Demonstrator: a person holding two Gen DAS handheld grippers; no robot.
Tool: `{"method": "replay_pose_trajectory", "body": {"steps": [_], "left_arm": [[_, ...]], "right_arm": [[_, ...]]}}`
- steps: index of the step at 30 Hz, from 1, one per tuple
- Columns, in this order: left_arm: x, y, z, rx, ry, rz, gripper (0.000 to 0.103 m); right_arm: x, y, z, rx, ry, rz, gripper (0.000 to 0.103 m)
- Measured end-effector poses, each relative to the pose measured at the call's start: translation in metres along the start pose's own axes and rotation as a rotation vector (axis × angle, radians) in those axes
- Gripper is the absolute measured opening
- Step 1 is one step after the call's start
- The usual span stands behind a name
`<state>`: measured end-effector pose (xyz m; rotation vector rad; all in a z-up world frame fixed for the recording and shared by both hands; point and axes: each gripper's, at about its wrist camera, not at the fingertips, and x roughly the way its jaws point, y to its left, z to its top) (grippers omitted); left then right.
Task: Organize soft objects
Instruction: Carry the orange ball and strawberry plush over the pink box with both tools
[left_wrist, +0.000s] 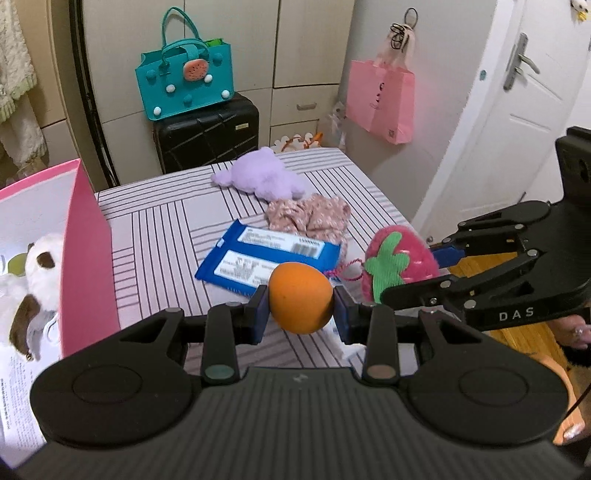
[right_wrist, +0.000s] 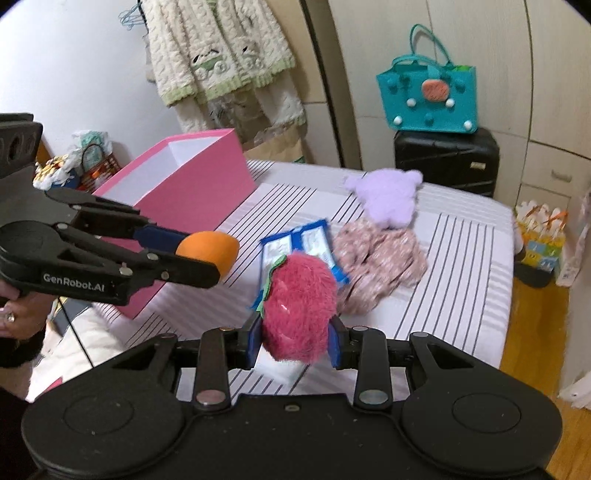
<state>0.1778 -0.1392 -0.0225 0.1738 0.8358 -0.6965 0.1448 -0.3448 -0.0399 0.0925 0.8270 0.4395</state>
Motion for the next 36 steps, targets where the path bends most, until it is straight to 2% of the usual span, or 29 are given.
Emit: {"method": "replay_pose_trajectory", "body": {"steps": [9,13,18,30,36], "left_arm": [[-0.028,-0.011,-0.015,0.057,0.053,-0.053,0.035],[-0.043,-0.010,-0.020,0.060,0.077,-0.101,0.035],[-0.065,-0.006,-0.028,0.071,0.083,-0.106,0.035],[-0.137,0.033,-0.045,0.015,-0.016,0.045,0.035],[-0.172,0.056,-0.054,-0.016,-0.082,0.107,0.036]], "right_arm": [[-0.015,0.022,-0.008,0.016,0.078,0.043,0.040],[-0.022,0.036,-0.006,-0.006,0.098,0.055,0.040],[-0.027,0.055,0.000,-0.036,0.129,0.098,0.040],[-0.031,0.116,0.035,-0.158,0.123,0.220,0.040],[-0.026,0.145,0.058,-0.207,0.092,0.245,0.040]]}}
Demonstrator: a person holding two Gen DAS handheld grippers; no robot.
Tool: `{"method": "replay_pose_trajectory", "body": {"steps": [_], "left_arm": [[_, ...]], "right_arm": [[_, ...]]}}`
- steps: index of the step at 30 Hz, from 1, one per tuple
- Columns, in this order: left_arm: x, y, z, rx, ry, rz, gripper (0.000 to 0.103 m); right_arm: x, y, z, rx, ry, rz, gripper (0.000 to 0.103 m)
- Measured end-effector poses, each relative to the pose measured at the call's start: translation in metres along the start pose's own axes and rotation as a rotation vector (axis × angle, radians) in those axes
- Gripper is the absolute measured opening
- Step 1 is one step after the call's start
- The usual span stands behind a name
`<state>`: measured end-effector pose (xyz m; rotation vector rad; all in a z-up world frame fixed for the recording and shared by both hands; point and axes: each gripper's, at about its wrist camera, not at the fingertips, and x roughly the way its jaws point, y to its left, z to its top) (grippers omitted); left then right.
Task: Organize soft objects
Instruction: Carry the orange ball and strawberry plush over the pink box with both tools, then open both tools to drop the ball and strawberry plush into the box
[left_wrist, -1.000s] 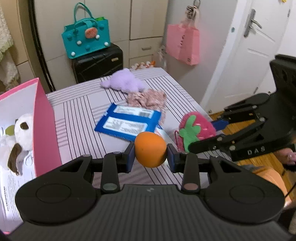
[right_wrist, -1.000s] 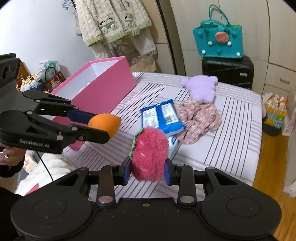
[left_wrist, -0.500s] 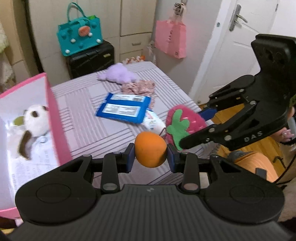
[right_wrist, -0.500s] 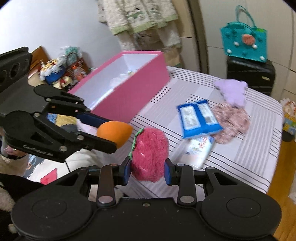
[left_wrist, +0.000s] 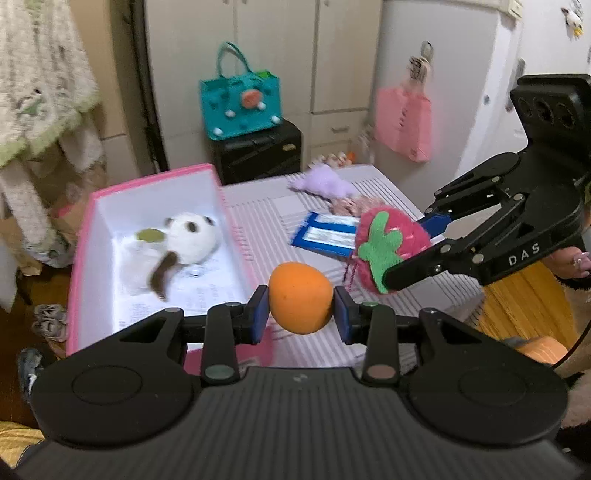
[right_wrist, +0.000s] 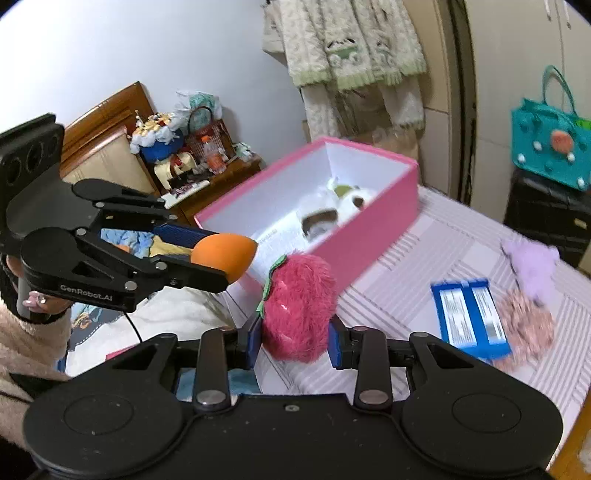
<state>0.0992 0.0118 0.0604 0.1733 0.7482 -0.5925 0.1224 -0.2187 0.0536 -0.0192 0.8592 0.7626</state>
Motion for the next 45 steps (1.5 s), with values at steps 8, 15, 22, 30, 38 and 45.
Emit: {"method": "replay_pose_trajectory", "body": {"steps": [8,15,22,30,38,45], "left_arm": [[0.003,0.052,-0.001,-0.071,0.006,0.057,0.036],[0.051,0.099,-0.003,-0.109,0.077,0.106,0.036],[0.094,0.121,0.002,-0.084,0.169,0.076,0.037],[0.140,0.160,0.013,-0.171,0.254,0.073,0.037],[0.160,0.180,0.021,-0.234,0.260,0.079,0.037],[0.163,0.188,0.022,-0.280,0.252,0.082,0.037]], "right_arm": [[0.018,0.018,0.040,-0.049,-0.031,0.023,0.040],[0.050,0.017,0.074,-0.052,-0.029,0.068,0.040],[0.094,0.003,0.097,-0.006,-0.004,0.090,0.040],[0.156,-0.024,0.131,0.037,0.061,0.084,0.040],[0.223,-0.045,0.168,0.112,0.146,0.108,0.040],[0.263,-0.050,0.184,0.126,0.201,0.117,0.042]]}}
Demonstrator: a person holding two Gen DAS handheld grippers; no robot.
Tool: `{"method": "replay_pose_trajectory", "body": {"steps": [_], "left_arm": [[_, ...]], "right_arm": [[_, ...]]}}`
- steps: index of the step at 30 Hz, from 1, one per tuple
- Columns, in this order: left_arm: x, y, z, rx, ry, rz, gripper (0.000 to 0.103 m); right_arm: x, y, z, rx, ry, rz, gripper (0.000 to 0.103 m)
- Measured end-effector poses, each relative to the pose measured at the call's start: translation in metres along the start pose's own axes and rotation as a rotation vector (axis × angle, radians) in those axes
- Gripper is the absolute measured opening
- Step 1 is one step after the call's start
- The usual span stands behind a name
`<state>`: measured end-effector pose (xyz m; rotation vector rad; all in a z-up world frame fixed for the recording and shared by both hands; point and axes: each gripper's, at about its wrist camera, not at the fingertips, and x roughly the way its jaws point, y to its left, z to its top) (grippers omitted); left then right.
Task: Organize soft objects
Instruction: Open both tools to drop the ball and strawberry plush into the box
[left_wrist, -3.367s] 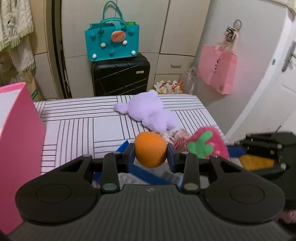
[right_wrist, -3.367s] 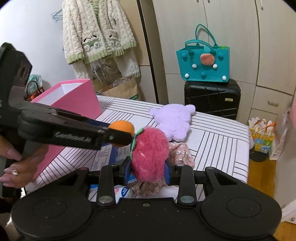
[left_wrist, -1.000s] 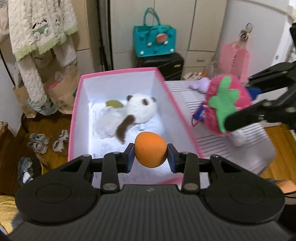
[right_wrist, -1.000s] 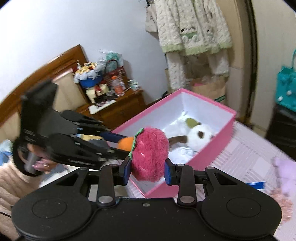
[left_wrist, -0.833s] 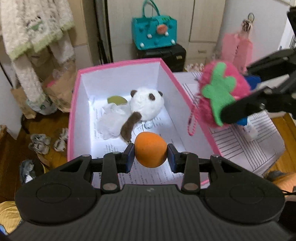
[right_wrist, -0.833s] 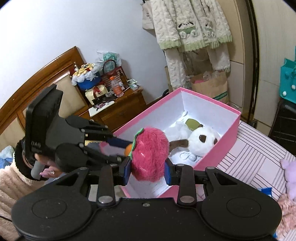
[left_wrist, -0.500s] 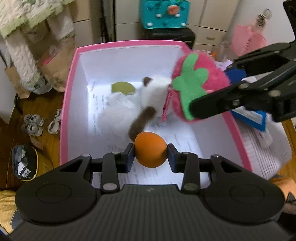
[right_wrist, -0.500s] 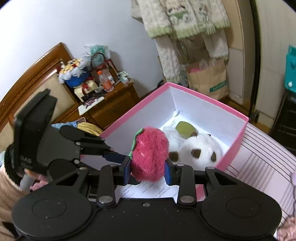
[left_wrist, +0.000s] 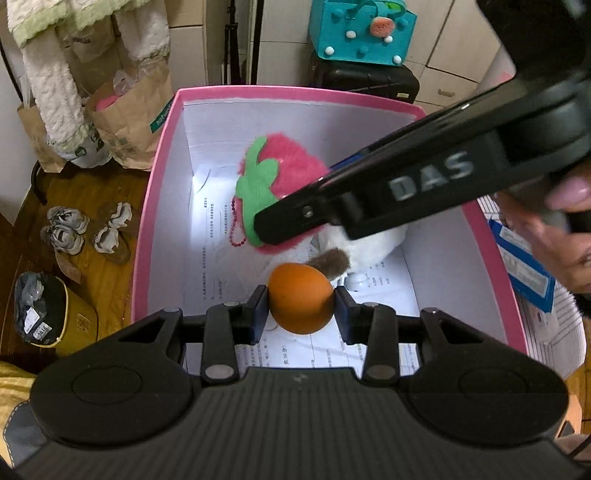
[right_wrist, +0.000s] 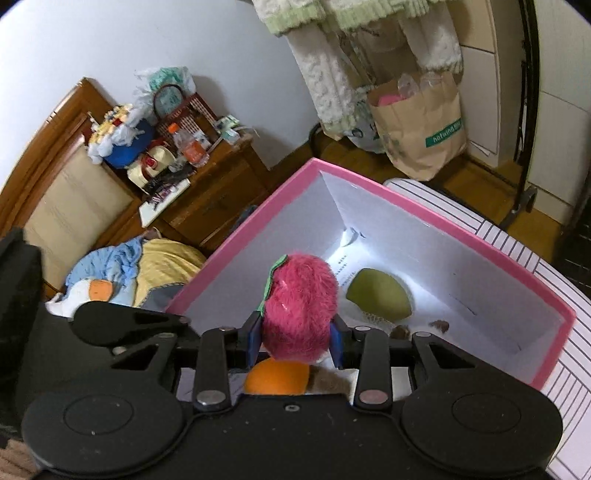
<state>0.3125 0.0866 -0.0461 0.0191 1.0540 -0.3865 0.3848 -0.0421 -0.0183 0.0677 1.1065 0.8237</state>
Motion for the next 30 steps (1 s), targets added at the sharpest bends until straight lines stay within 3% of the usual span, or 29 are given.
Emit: {"method": "replay_pose_trajectory", "body": {"steps": [3,5,8,11,16,24,30], "left_arm": [[0.000,0.001,0.000,-0.015,-0.003,0.008,0.037],[0.003,0.000,0.002,-0.018,-0.002,0.020,0.037],[0.007,-0.001,0.004,-0.016,0.008,0.032,0.037],[0.008,-0.005,0.004,-0.007,0.018,0.031,0.038],[0.007,-0.008,0.004,0.001,0.015,0.045,0.040],[0.000,-0.015,0.002,0.028,0.009,0.062,0.044],[-0.036,-0.029,-0.009,0.079,-0.065,0.094,0.063]], "right_arm": [[0.009,-0.005,0.003,0.004,0.006,-0.031,0.047],[0.011,-0.005,0.002,-0.004,-0.001,-0.076,0.060],[0.005,0.000,-0.001,-0.041,-0.035,-0.159,0.064],[-0.008,0.006,-0.006,-0.061,-0.066,-0.201,0.064],[-0.040,0.011,-0.021,-0.060,-0.133,-0.201,0.064],[-0.086,0.016,-0.065,-0.047,-0.215,-0.223,0.064],[-0.117,0.025,-0.106,-0.067,-0.246,-0.249,0.065]]}}
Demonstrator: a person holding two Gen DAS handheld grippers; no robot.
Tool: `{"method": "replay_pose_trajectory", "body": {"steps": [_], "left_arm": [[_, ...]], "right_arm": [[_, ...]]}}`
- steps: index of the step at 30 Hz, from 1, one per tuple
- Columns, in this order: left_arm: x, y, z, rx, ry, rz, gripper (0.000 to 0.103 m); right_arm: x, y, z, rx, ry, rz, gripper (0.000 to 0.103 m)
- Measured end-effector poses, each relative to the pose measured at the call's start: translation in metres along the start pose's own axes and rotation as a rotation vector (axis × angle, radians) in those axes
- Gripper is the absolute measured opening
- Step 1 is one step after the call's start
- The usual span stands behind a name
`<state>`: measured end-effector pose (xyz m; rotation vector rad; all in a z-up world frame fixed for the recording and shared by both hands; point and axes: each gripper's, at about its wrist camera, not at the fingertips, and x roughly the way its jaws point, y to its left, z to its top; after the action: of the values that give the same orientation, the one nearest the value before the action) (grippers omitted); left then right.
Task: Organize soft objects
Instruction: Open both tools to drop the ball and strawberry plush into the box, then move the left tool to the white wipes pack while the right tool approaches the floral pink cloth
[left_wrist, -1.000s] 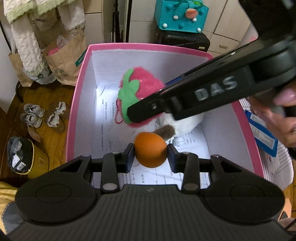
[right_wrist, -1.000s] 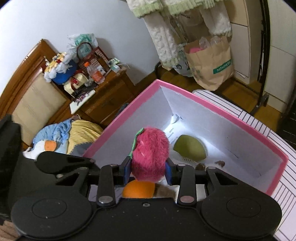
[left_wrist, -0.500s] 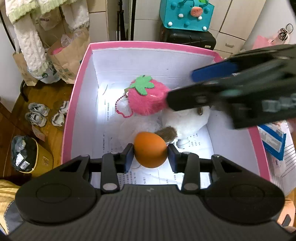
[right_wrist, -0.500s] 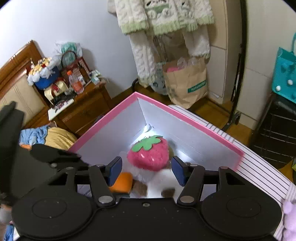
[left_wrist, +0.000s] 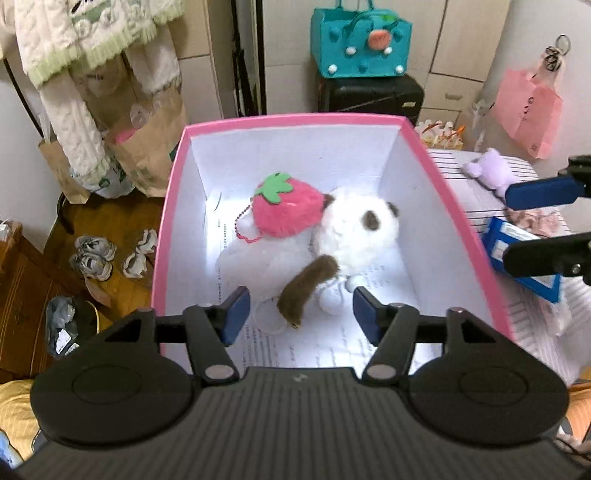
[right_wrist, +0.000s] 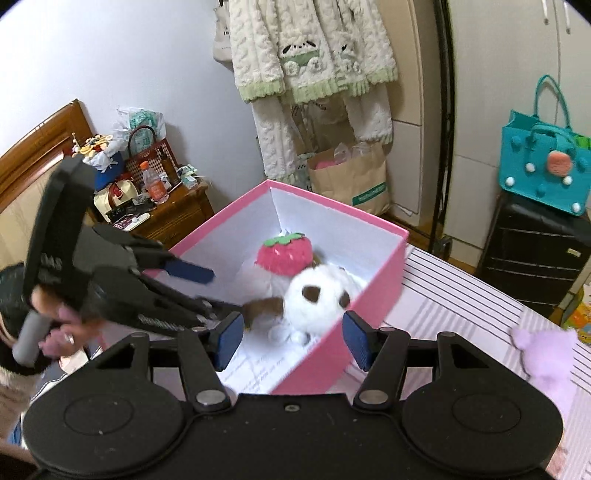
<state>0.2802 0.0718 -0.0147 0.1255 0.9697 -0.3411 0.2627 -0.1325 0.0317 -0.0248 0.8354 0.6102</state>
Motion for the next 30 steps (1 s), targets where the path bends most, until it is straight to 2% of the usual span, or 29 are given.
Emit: {"method": "replay_pose_trajectory", "body": {"steps": [8,16,19,23,30], "left_arm": [[-0.063,-0.031,-0.019,0.086,-0.060,-0.045,0.071],[-0.109,-0.075,-0.036,0.177,-0.137,-0.090,0.079],[-0.117,-0.090,-0.038,0.187,-0.149,-0.114,0.080],[-0.121,-0.115,-0.043,0.212,-0.164,-0.146,0.082],[-0.107,-0.163,-0.047,0.264,-0.148,-0.247,0.084]], "right_arm": [[-0.062,0.000,-0.034,-0.008,-0.060,-0.005,0.068],[-0.115,-0.003,-0.079,-0.024,-0.095,-0.076,0.070],[-0.128,-0.006,-0.092,-0.023,-0.082,-0.097,0.071],[-0.146,-0.009,-0.112,-0.040,-0.077,-0.121,0.076],[-0.162,-0.023,-0.147,-0.035,-0.073,-0.149,0.077]]}}
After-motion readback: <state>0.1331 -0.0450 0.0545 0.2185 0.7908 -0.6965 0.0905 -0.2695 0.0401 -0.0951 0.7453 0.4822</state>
